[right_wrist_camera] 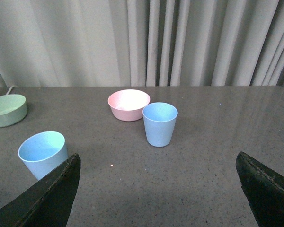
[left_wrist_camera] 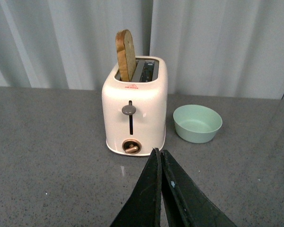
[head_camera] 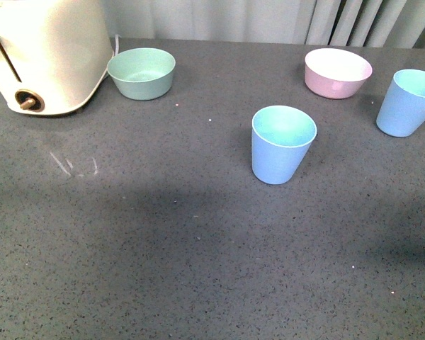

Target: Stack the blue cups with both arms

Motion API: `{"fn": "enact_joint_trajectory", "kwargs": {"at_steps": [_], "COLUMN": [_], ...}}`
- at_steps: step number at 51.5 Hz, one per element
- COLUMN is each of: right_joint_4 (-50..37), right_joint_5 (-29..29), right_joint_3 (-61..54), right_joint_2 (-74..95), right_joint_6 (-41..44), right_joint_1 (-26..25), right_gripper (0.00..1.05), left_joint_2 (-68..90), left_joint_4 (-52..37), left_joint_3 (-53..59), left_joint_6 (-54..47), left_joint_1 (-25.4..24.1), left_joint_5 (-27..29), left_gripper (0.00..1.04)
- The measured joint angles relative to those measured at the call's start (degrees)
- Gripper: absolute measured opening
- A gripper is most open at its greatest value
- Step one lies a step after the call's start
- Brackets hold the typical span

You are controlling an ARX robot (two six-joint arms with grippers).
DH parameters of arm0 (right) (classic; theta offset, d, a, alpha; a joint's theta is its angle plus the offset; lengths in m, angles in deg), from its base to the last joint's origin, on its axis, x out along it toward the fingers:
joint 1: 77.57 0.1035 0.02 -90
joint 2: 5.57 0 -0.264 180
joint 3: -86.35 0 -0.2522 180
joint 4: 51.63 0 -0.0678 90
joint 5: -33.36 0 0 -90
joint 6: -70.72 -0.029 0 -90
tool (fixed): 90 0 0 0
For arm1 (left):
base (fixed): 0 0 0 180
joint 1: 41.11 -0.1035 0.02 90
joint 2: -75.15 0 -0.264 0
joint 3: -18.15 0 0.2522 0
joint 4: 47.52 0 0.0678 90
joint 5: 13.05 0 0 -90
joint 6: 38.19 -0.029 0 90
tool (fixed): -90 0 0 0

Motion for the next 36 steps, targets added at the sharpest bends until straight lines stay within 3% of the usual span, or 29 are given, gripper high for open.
{"fn": "enact_joint_trajectory", "kwargs": {"at_steps": [14,16,19,36], "right_joint_4": [0.0,0.0,0.0,0.0], "right_joint_5": [0.0,0.0,0.0,0.0], "right_joint_3": [0.0,0.0,0.0,0.0], "right_joint_2": [0.0,0.0,0.0,0.0], "right_joint_6": [0.0,0.0,0.0,0.0], "right_joint_1": [0.0,0.0,0.0,0.0], "right_gripper": [0.96,0.96,0.96,0.96], "left_joint_2": [-11.4,-14.0,-17.1,-31.5], "left_joint_4": [8.5,10.8,13.7,26.9], "left_joint_3": [3.6,3.9,4.2,4.2], "left_joint_6": [0.0,-0.1,-0.1,-0.1], "left_joint_1": [-4.0,-6.8,-8.8,-9.2], "left_joint_5": [-3.8,-7.6,-8.3,-8.8], "left_gripper": [0.02,0.02,0.02,0.02]}}
